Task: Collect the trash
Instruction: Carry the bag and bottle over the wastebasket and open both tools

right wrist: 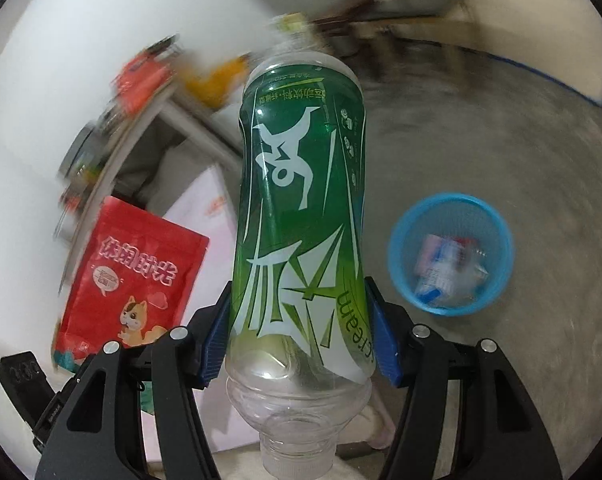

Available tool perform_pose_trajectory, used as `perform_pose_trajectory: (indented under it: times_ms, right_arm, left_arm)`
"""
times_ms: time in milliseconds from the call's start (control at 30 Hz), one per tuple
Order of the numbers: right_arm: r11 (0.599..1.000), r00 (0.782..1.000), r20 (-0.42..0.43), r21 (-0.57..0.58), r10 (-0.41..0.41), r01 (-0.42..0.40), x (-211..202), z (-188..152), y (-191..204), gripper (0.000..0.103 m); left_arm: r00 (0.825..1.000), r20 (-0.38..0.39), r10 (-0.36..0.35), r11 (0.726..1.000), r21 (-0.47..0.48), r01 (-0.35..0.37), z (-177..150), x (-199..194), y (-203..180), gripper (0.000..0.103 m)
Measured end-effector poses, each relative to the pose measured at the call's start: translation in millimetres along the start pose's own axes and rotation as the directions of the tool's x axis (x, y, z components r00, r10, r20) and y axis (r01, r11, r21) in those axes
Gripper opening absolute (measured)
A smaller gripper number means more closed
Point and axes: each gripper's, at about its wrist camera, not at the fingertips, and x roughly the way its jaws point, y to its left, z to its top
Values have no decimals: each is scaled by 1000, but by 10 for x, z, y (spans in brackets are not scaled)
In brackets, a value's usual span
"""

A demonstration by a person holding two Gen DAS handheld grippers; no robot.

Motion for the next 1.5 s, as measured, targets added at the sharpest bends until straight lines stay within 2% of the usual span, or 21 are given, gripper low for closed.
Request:
perform_pose_trajectory:
  times_ms: [100, 167, 267, 367, 467, 533, 567, 600, 633, 667, 700, 733, 767, 833, 967, 1067, 1200, 1267, 1333, 1367, 1500]
  right_arm:
    - [995, 1000, -11, 98, -28, 28, 66, -3, -483, 59]
    - [988, 999, -28, 151, -38, 42, 153, -26, -763, 59]
    - [977, 998, -49, 207, -34, 43, 296, -47, -1076, 59]
    - [967, 998, -61, 253, -29, 44, 410, -76, -1317, 59]
    - [957, 997, -66, 288, -26, 44, 520, -77, -1493, 59]
    - [951, 997, -75, 305, -23, 45, 582, -92, -1548, 59]
    - [948, 996, -81, 314, -21, 45, 607, -102, -1596, 59]
    - [946, 996, -87, 321, -20, 47, 633, -112, -1637, 59]
    - [944, 995, -97, 326, -18, 49, 674, -113, -1663, 59]
    - [944, 995, -102, 325, -16, 49, 659, -122, -1760, 60]
    - [945, 994, -111, 322, -15, 51, 694, -115, -1796, 60]
    - [948, 993, -120, 315, -17, 55, 730, -105, -1803, 60]
    - [950, 991, -131, 305, -20, 60, 770, -87, -1814, 60]
    - [954, 988, -152, 292, -25, 69, 865, -53, -1806, 60]
    - [965, 978, -201, 241, -50, 99, 1122, 97, -1791, 60]
    - [975, 961, -264, 178, -84, 134, 1498, 285, -1727, 60]
    - [971, 933, -316, 105, -173, 216, 1966, 489, -1692, 61]
    - [962, 911, -353, 82, -215, 259, 2214, 560, -1747, 61]
    - [942, 877, -385, 47, -289, 331, 2437, 590, -1843, 62]
    - [933, 868, -379, 31, -322, 359, 2479, 596, -1869, 62]
    - [931, 885, -323, 30, -335, 363, 2385, 584, -1899, 65]
  left_arm:
    - [989, -145, -5, 1000, 11, 6, 139, 685, -256, 1]
    - [980, -198, 31, 999, 39, -23, 191, 1029, -387, 1]
    - [956, -271, 115, 989, 118, -86, 265, 1642, -602, 1]
    - [910, -360, 204, 974, 167, -153, 293, 2350, -750, 1]
    - [877, -395, 274, 956, 207, -206, 313, 2936, -795, 2]
    - [853, -407, 328, 940, 229, -252, 308, 3290, -781, 9]
    - [844, -419, 333, 940, 217, -264, 300, 3494, -740, 12]
    - [830, -450, 330, 943, 194, -270, 272, 3676, -680, 23]
    - [810, -483, 333, 943, 172, -285, 228, 3804, -631, 29]
    - [785, -523, 331, 942, 141, -303, 190, 3912, -553, 29]
    - [772, -548, 322, 942, 106, -318, 173, 3956, -491, 29]
    - [777, -550, 308, 944, 76, -320, 174, 3954, -459, 29]
    - [797, -533, 282, 950, 40, -309, 201, 3895, -429, 30]
    - [815, -509, 278, 954, 50, -294, 211, 3748, -436, 36]
    - [856, -457, 240, 965, 15, -263, 453, 3387, -398, 37]
    - [902, -390, 184, 977, -25, -211, 662, 2770, -361, 42]
    - [947, -266, 180, 983, 2, -186, 716, 1968, -341, 52]
    - [962, -201, 185, 983, 19, -185, 648, 1508, -286, 58]
    - [971, -151, 188, 982, 27, -186, 535, 1146, -224, 63]
    - [972, -127, 196, 981, 31, -193, 448, 968, -186, 64]
    - [970, -67, 234, 972, 30, -232, 137, 491, -60, 68]
